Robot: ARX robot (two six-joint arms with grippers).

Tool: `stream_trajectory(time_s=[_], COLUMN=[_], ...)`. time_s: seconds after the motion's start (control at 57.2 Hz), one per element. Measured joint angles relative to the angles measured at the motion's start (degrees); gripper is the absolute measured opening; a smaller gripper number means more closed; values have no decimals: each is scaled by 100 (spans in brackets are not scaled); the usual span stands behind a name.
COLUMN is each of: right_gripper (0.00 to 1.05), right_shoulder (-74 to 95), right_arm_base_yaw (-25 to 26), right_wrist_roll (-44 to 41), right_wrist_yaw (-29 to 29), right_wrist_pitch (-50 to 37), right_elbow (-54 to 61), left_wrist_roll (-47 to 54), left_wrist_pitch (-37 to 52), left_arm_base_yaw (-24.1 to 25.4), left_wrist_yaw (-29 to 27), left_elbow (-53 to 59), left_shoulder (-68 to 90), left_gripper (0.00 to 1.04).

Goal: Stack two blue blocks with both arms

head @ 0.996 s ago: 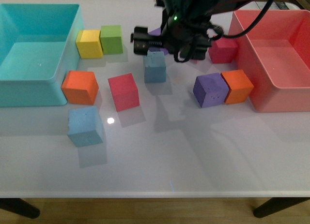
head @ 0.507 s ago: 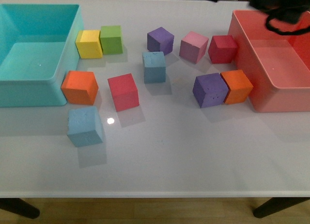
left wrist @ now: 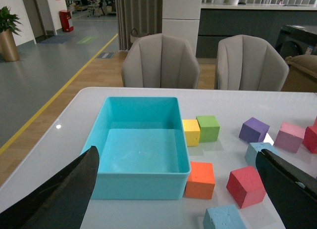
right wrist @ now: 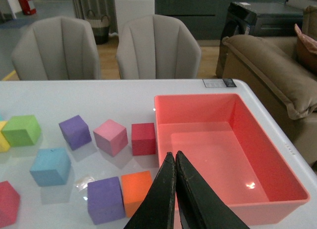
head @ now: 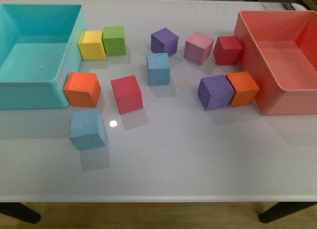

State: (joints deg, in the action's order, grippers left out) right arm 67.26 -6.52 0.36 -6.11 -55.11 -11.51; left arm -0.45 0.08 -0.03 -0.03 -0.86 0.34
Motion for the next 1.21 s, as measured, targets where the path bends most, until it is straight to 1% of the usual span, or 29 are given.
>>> stream_trajectory(time_s=[0.175,0.21,0.28,0.367,0.891,1.206], right_gripper=[2,2,2,2,2,2], right_shoulder=[-719,-741,-835,-1167,-3556,-4520], right_arm_base_yaw=[179,216,492,623,634,636], right_wrist_roll=[-7,-7,-13,-13,-15,-15], right_wrist_yaw=[142,181,562,575,605,605], right_wrist_pitch=[332,179,94,365,2400,3316], right_elbow=[404,527,717,857,1012,1014], left_wrist_roll=[0,0,0,0,0,0], left_wrist_pitch=[0,0,0,0,0,0], left_arm_base_yaw=[0,0,0,0,0,-2], left_wrist_yaw=[2,2,2,0,2,2], left_elbow=[0,0,0,0,0,0], left_shoulder=[0,0,0,0,0,0], left_gripper=[96,96,96,96,96,96])
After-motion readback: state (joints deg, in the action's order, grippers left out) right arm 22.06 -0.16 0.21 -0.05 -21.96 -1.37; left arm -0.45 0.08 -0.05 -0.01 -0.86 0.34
